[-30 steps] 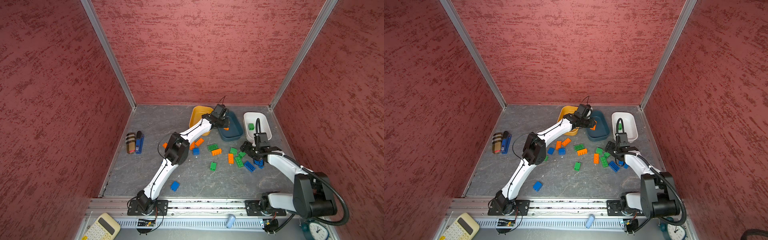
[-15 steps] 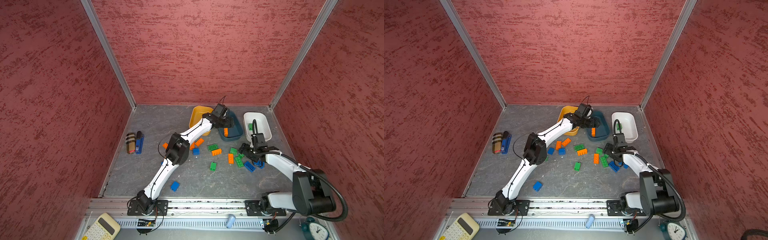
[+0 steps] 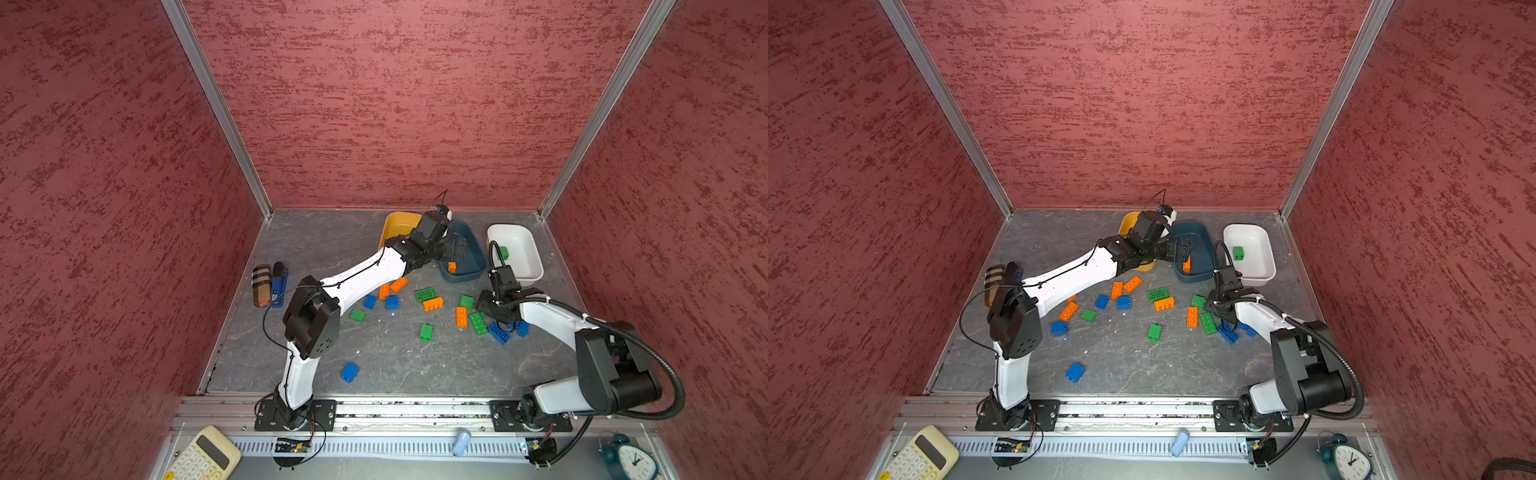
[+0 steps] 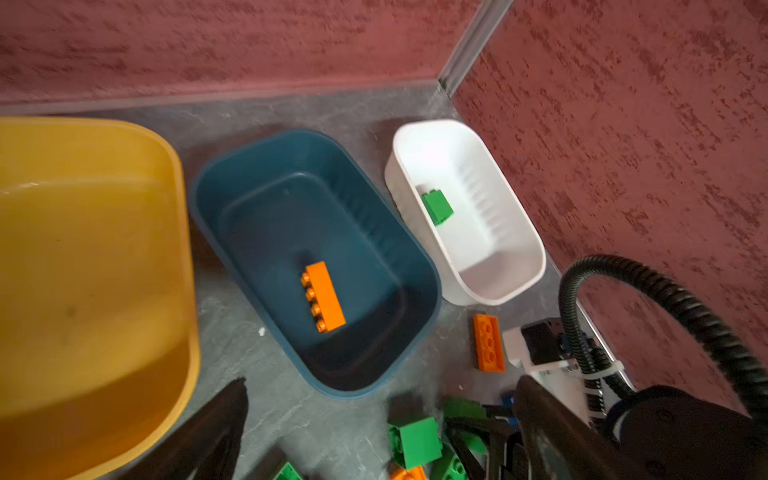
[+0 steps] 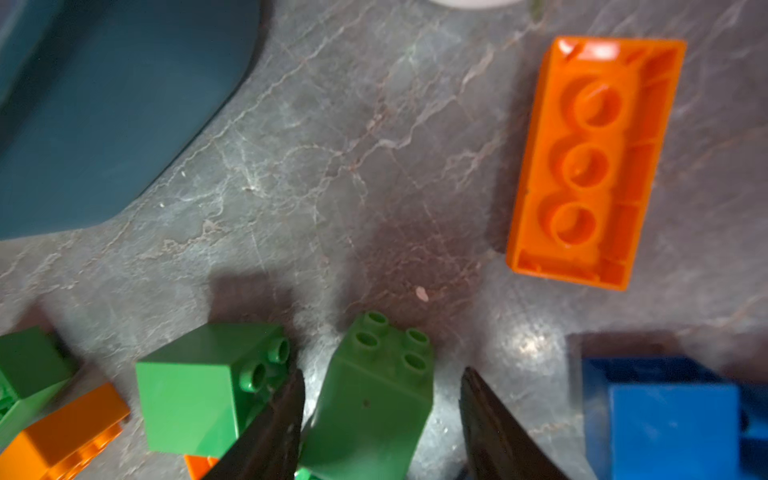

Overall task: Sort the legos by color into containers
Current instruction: 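Grasp another green brick with the right gripper while the left gripper withdraws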

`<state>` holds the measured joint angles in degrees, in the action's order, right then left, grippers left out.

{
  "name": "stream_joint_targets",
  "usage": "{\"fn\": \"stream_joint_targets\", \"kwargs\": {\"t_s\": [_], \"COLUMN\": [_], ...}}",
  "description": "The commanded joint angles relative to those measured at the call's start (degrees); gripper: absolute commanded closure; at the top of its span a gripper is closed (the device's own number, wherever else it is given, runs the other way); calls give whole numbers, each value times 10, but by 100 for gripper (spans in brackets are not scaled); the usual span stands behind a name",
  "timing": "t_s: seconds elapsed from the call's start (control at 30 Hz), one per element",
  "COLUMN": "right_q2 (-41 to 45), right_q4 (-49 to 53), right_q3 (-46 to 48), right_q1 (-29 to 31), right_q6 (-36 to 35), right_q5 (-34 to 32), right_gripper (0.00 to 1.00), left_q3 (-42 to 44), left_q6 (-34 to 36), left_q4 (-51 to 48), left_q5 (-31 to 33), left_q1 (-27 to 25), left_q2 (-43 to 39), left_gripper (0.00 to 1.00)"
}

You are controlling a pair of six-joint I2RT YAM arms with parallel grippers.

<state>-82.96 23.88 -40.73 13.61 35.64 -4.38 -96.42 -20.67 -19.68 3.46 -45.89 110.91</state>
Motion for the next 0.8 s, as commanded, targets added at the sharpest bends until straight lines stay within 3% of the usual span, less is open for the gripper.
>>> {"fn": "stream_joint_targets", "kwargs": {"t_s": [0.0,0.27,0.53,0.77], "right_q2": [-20,-42,-23,63], "right_q4": [13,5,-10,-26], "right_q3": [-22,-34,-36,-25], "right_q1": [11,24,24,23], "right_q6": [5,-15,-37,-73], "right_q5": [-52,-66,-64,-76], "right_gripper": [44,54,62,68], "left_q3": [65,191,229,267], "left_q6": [17,0,-12,-20], "left_q4": [51,83,71,93], "left_q5": [96,193,214,211], "left_q1": [-5,-11,-11,-12], "left_q2": [-41,-118,-142,-163], "left_gripper": [0,1,1,1]}}
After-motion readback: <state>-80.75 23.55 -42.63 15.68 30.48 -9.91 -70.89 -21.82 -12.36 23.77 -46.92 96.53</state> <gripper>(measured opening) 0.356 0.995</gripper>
